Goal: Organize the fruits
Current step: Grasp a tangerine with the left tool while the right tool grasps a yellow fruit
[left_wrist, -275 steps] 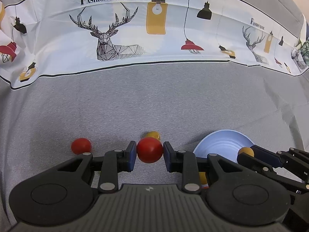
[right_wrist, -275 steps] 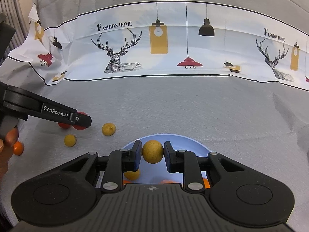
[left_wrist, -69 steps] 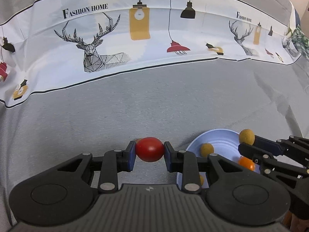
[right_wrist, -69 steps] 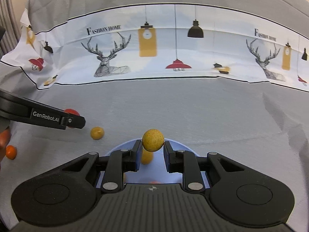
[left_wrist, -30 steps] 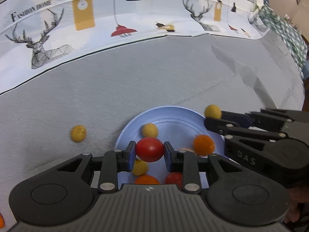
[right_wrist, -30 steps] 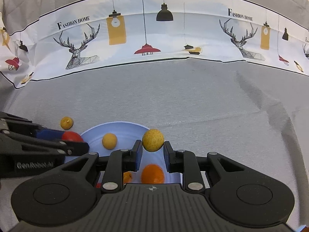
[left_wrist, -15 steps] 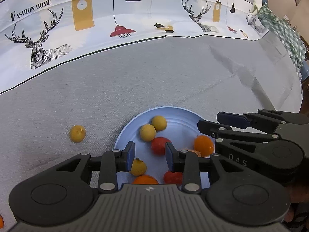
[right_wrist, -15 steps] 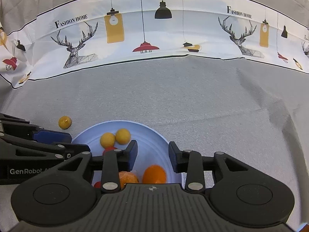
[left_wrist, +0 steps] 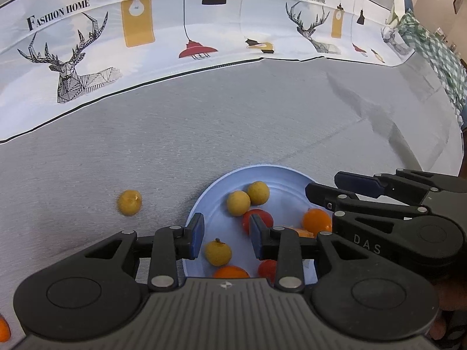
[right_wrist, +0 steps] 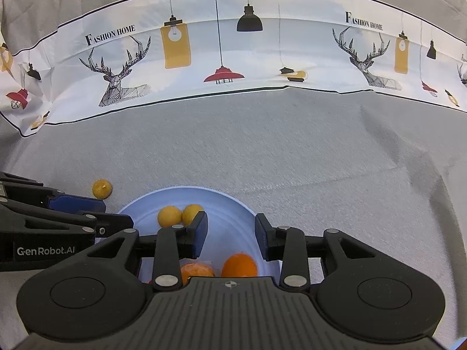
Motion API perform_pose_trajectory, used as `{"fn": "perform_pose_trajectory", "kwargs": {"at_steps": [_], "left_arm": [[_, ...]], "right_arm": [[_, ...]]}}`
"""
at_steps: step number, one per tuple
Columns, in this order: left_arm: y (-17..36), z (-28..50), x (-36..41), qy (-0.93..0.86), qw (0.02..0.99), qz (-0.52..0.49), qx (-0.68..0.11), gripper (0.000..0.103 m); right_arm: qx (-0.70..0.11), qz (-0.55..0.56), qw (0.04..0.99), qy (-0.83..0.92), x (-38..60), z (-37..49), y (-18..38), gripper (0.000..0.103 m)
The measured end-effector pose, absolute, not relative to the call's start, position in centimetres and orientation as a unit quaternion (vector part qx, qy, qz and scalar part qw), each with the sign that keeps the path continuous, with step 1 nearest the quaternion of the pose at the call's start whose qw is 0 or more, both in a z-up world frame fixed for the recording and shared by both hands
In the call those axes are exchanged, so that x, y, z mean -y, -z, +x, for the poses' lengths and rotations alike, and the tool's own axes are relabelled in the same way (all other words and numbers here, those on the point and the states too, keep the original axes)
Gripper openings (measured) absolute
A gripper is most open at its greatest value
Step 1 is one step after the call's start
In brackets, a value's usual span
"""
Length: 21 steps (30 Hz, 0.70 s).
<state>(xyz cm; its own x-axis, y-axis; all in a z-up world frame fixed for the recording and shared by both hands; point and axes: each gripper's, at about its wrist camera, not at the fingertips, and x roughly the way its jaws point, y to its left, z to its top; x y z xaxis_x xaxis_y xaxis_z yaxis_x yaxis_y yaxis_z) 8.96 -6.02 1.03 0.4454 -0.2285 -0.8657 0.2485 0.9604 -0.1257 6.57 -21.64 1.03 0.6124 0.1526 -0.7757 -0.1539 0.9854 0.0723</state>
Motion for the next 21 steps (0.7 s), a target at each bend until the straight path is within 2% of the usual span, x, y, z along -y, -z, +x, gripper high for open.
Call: {"fn": "perform_pose_trajectory", "kwargs": {"at_steps": [11,15,17,21], "left_arm": [[-2.2,8.2,2.5,0.068,0.870,0.021,-0.488,0.038],[-3.3,6.5,-1.8,0.021,0.873,0.010,-0.488,0.038],[-4.3,5.4,-4.8,-0.010,0.876,-0.004,-0.482,0.038],[-3.9,2.3,-12.3,-0.114,0.867,-0.054,-0.483,0.038]], "right_arm": [[-0.424,0.010,0.901,-0.093,20.8,7.1,-1.6,0.037],[-0.417,0.024,0.902,-0.106,20.0,7.3,-2.1,0.034],[-0.412,0.037,0.903,-0.116,19.6,7.5,-2.6,0.025],[-0.397,0.062,0.905,-0.142,18.2,7.7,-3.5,0.025]]}}
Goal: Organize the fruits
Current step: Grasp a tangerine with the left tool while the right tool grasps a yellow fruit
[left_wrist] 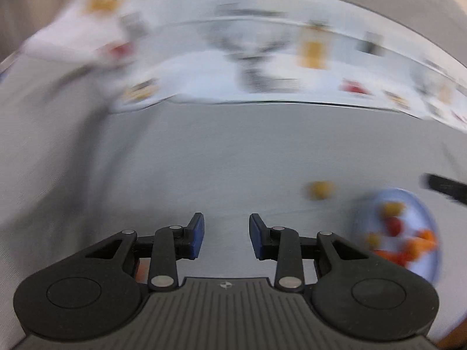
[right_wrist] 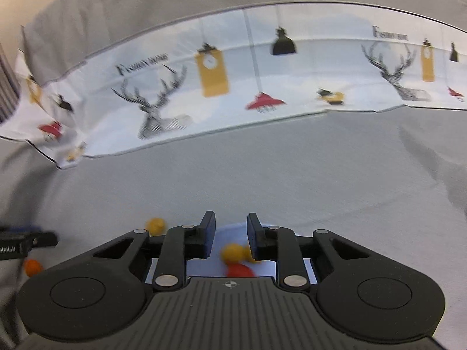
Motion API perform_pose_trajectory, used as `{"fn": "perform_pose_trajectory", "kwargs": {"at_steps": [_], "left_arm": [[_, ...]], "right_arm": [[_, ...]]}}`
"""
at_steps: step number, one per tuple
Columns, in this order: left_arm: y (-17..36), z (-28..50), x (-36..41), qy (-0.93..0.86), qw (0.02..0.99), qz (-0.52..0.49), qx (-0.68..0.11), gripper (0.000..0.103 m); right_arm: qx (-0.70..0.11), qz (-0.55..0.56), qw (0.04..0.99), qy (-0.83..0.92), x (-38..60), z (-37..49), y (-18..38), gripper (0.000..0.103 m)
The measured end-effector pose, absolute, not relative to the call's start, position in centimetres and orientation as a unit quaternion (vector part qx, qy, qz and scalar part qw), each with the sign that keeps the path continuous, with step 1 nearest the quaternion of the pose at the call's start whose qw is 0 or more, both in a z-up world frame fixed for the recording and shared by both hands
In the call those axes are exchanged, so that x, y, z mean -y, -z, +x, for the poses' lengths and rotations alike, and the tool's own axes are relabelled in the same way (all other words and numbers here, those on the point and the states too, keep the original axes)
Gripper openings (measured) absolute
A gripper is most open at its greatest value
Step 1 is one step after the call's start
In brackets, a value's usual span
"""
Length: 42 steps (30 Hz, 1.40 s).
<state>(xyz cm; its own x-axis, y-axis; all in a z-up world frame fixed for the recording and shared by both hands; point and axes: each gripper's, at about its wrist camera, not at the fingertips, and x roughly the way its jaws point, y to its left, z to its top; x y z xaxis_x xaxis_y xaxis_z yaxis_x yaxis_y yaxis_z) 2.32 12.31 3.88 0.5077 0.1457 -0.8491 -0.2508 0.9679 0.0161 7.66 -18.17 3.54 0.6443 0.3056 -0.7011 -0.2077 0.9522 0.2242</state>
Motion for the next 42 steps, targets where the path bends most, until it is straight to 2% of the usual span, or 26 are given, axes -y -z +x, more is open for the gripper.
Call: {"fn": "perform_pose_trajectory", "kwargs": {"at_steps": [3,5,7,8,9,11,12,19,24,27,29,30,31,36,42], "left_arm": [[-1.5,0.1,-16.2,-0.189,0.843,-0.104,-0.493,0.038],[-1.4,-0.3,-18.4,-0.212,0.832,-0.155,-0.488,0.046],[-2.2,0.0,-18.6,-0.229,0.845,-0.138,-0.464,0.065],[-2.2,0.3,-18.4,-0.231,0.847,-0.121,-0.463,0.067],[-1.9,0.6,-18.3,-0.229,0.845,-0.111,-0.470,0.067],[-0.9,1.0,-18.2,-0.229,0.833,-0.110,-0.492,0.068],[-0.5,1.2,-18.3,-0.233,0.826,-0.109,-0.501,0.068],[0.9,1.0,-17.9,-0.227,0.816,-0.092,-0.523,0.067],[1.4,1.2,-18.1,-0.223,0.812,-0.093,-0.532,0.067],[1.9,2.3,-18.0,-0.223,0.809,-0.088,-0.537,0.064],[2.0,2.3,-18.0,-0.226,0.807,-0.082,-0.539,0.058],[2.1,2.3,-17.9,-0.228,0.806,-0.077,-0.541,0.050],[2.2,2.3,-18.0,-0.229,0.804,-0.075,-0.544,0.041],[2.1,1.9,-17.9,-0.228,0.805,-0.076,-0.542,0.039],[0.1,1.6,-15.5,-0.164,0.848,-0.076,-0.499,0.039]], "right_arm": [[-0.393,0.076,0.902,-0.163,16.5,7.9,-3.9,0.026],[-0.400,0.085,0.895,-0.180,15.1,8.2,-3.6,0.026],[-0.409,0.084,0.888,-0.193,13.2,8.5,-3.0,0.026],[-0.415,0.079,0.885,-0.196,12.2,8.7,-2.7,0.028],[-0.418,0.073,0.883,-0.201,11.1,8.9,-2.4,0.030],[-0.426,0.062,0.879,-0.204,9.2,9.3,-1.7,0.046],[-0.430,0.057,0.878,-0.203,8.5,9.5,-1.2,0.049],[-0.453,0.001,0.872,-0.185,4.4,11.9,2.7,0.058],[-0.470,-0.027,0.867,-0.162,3.9,13.6,5.1,0.058],[-0.461,-0.045,0.871,-0.162,3.5,13.7,5.5,0.058],[-0.456,-0.060,0.873,-0.165,3.2,13.5,5.6,0.048],[-0.453,-0.064,0.874,-0.166,3.1,13.4,5.6,0.043],[-0.450,-0.068,0.874,-0.167,3.1,13.3,5.6,0.030],[-0.443,-0.068,0.877,-0.170,3.6,12.9,5.3,0.029],[-0.428,-0.043,0.876,-0.218,3.5,10.4,2.5,0.029]]}}
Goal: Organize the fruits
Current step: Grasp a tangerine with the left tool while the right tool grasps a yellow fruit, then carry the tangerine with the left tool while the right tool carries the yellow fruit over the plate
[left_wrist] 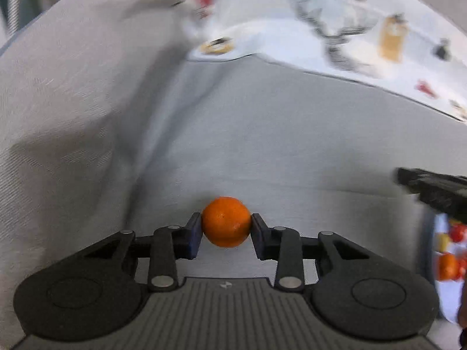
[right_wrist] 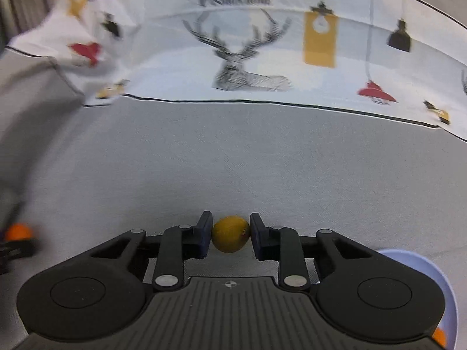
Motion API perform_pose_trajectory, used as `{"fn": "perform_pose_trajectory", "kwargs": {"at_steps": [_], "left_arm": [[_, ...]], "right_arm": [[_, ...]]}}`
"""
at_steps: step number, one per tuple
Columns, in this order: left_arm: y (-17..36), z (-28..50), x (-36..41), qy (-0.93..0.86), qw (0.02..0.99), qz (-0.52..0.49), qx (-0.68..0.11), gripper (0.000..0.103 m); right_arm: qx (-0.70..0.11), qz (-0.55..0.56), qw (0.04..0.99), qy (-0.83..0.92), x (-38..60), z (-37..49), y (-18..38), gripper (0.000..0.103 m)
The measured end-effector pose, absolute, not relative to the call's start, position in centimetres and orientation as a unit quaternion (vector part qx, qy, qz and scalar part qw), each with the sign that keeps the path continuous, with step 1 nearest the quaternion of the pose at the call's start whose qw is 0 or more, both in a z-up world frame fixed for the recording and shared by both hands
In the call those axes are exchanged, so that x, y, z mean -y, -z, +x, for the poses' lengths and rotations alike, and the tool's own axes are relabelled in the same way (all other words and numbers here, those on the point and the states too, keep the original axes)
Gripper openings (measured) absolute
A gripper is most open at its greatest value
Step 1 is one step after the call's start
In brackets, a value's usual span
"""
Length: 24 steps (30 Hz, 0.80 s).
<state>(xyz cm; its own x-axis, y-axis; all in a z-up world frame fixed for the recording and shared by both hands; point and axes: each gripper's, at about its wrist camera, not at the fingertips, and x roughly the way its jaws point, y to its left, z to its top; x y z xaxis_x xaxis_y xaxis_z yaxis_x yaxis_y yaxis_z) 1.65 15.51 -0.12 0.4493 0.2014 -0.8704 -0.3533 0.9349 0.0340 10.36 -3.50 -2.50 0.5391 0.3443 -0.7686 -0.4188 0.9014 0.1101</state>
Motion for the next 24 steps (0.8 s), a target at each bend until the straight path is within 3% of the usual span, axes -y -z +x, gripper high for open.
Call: {"fn": "perform_pose_trajectory", "kwargs": {"at_steps": [4,13,24], "left_arm": [[0.4,1.6,-14.2,-0.118,0.849,-0.083,-0.508,0.040],[2.2,1.9,-14.1,-0.101,0.826,-0.073,-0.549,0.039],[-1.4,1.3,-12.4,-0.087,0.864,-0.082,-0.490,0.039]], "right_arm": [[-0.424,-0.064,0.867,-0.256,2.9,7.2,1.3,0.029],[-0.471,-0.106,0.836,-0.263,2.6,3.7,4.1,0.029],[-0.383,-0.043,0.888,-0.252,9.1,0.4,-3.8,0.029]]}}
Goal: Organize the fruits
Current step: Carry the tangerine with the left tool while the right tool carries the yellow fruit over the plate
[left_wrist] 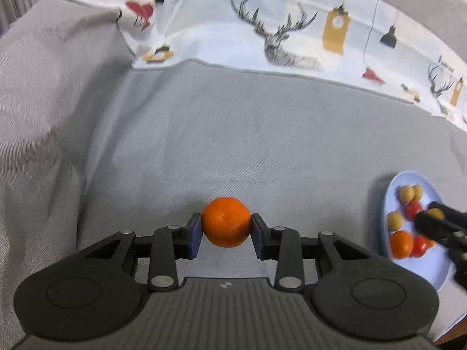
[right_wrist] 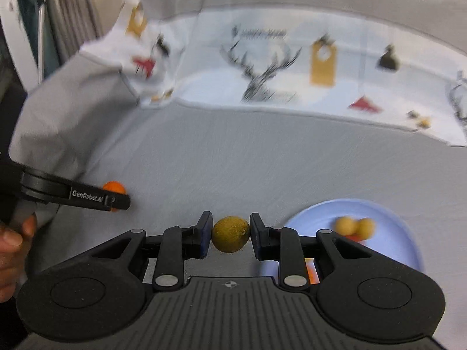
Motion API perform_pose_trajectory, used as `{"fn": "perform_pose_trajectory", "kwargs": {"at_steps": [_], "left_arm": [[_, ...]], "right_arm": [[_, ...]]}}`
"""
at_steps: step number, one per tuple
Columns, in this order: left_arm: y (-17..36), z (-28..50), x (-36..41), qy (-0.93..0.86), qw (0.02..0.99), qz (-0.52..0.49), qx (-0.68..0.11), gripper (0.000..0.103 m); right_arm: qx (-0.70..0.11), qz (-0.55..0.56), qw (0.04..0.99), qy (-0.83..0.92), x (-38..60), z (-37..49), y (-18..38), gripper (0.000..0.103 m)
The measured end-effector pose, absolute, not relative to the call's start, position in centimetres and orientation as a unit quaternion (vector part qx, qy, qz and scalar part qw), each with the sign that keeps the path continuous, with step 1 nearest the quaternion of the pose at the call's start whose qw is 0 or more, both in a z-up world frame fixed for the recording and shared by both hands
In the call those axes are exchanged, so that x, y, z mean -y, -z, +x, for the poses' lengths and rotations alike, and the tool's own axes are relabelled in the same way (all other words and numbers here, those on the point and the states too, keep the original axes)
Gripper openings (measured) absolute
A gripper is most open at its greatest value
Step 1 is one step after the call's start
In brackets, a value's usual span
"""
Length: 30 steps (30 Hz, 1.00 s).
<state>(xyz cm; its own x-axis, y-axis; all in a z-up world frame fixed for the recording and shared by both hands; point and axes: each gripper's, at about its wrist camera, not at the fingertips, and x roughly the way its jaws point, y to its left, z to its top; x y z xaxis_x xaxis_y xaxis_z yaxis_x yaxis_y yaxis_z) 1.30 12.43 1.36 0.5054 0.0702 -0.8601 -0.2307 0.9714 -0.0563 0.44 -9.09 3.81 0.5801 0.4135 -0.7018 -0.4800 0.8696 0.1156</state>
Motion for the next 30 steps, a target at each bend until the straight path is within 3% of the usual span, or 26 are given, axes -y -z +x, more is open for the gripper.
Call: {"fn": "perform_pose_trajectory", "kwargs": {"at_steps": [9,30], "left_arm": [[-2.6,1.8,-7.6,-0.054,0.888,-0.073,-0.451,0.039],[-1.5,3.1,1.6,0.075,0.901,-0.052,-0.424,0.039]], "right_arm": [[-0.382,0.012,0.908,-0.174,17.0,0.2,-3.6,0.029],[-0.403,-0.003,0.907,-0.120,21.6,0.9,-1.6,0.029]]}}
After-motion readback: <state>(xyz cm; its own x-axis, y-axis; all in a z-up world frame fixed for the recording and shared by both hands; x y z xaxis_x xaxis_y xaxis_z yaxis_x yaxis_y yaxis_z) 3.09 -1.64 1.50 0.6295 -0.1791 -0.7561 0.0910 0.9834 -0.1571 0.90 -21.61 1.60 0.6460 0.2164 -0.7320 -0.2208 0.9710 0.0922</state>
